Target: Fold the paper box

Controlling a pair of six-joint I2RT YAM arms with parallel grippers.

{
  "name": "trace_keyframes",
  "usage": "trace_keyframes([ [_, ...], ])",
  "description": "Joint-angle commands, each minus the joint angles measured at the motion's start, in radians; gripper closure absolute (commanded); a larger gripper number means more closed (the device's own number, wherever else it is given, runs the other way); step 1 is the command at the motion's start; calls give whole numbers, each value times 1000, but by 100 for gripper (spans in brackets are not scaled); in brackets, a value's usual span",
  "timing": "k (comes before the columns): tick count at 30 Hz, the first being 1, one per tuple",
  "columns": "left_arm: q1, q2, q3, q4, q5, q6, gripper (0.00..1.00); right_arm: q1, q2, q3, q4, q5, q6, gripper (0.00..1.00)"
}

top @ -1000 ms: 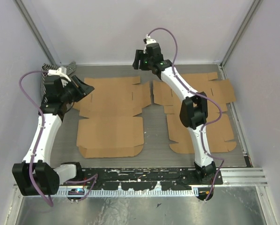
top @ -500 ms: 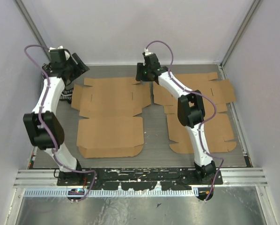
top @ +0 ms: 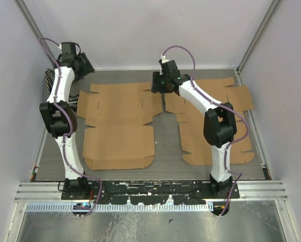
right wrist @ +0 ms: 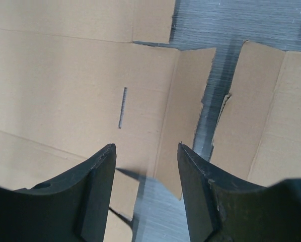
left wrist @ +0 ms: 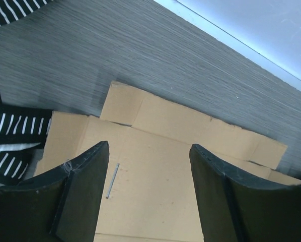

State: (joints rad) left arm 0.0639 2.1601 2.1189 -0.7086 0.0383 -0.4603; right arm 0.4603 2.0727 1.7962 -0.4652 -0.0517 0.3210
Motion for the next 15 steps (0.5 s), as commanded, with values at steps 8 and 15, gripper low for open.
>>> trace_keyframes([
  [8, 5, 167, 115, -135, -53, 54, 28, 39, -128, -84, 11, 1, 6, 38],
  [15, 4, 226, 98, -141, -47, 52, 30, 49, -115, -92, 9, -3, 13, 36],
])
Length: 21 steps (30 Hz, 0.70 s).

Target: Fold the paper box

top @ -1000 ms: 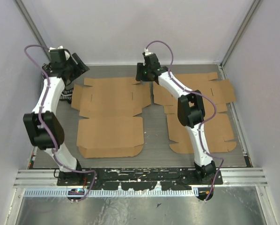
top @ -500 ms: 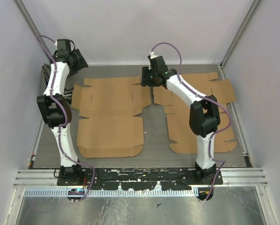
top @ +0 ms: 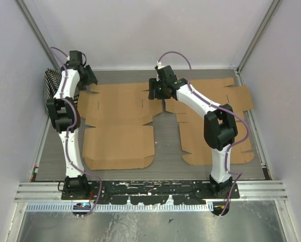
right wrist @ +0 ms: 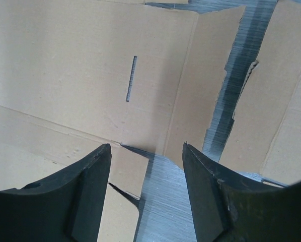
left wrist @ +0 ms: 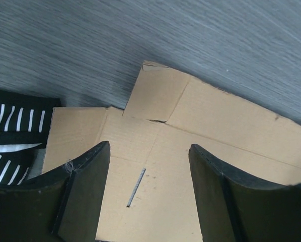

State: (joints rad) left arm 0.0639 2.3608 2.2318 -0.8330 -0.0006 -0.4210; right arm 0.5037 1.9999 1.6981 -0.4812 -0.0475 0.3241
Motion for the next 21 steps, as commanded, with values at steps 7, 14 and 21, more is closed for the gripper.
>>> trace_keyframes([
  [7, 4, 70, 9, -2, -29, 17, 29, 6, -13, 25, 21, -19, 10, 35],
  [14, 4, 100, 32, 61, -40, 27, 29, 6, -3, 37, 22, -48, -5, 35],
  [21, 4, 139, 57, 122, -28, 31, 29, 6, 1, 33, 21, -62, -23, 35],
])
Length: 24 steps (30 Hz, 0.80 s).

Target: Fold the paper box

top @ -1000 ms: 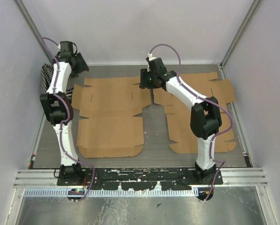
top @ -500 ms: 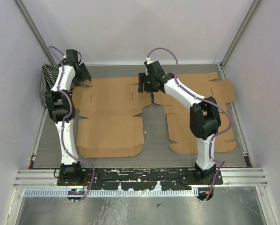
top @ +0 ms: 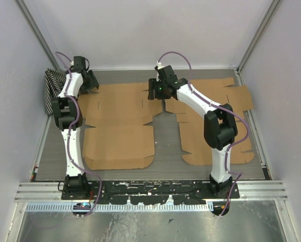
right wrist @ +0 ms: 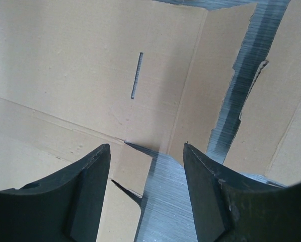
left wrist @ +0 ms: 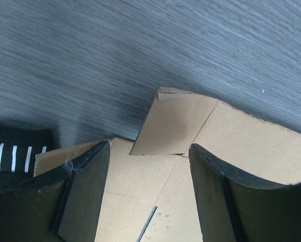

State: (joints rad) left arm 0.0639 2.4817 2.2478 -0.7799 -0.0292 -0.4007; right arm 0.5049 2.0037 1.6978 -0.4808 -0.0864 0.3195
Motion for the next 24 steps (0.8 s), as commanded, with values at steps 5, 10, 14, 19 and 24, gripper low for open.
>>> trace_keyframes([
  [5, 4, 28, 16, 131, 24, -5, 30, 5, 11, 37, 21, -39, -18, 36],
  [10, 5, 35, -14, 175, 65, -26, 40, 4, 25, 48, 22, -50, -14, 38],
  [14, 4, 11, -61, 198, 90, -33, 58, 5, 30, 57, 21, -44, -14, 40],
  [19, 4, -60, -157, 234, 125, -37, 81, 5, 61, 107, -9, -1, -11, 47],
  [24, 4, -139, -236, 231, 141, -33, 100, 3, 96, 186, -58, 61, -1, 54],
])
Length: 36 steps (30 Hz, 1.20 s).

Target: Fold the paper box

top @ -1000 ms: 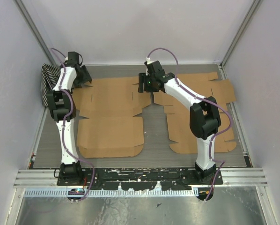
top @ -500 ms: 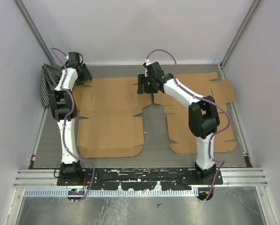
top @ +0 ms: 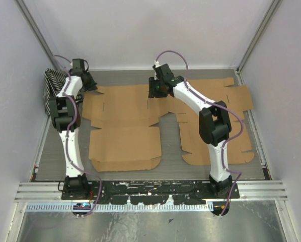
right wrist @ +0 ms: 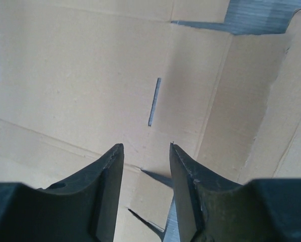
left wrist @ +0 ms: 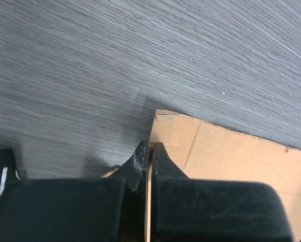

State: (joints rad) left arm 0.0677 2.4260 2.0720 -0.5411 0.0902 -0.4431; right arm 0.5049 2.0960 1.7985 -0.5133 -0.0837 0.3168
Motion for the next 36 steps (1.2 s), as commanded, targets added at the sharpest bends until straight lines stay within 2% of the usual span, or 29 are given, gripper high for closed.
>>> trace_keyframes([
  [1, 0, -105, -83, -8, 21, 12, 100, 3, 9, 92, -29, 71, 4, 55],
  [9, 0, -279, -220, -28, 12, 76, 100, -16, 35, 155, -40, 98, 19, 58],
  [16, -7, -353, -280, -97, -3, 191, 100, -61, 165, 298, -48, 6, 13, 44],
  [22, -35, -333, -252, -144, -43, 252, 100, -73, 297, 429, -13, -11, -19, 39],
  [28, -61, -298, -192, -207, -99, 309, 100, -80, 330, 432, 65, -40, -25, 38],
  [36, -86, -318, -236, -155, -83, 375, 100, -79, 401, 495, 92, -77, -19, 38],
])
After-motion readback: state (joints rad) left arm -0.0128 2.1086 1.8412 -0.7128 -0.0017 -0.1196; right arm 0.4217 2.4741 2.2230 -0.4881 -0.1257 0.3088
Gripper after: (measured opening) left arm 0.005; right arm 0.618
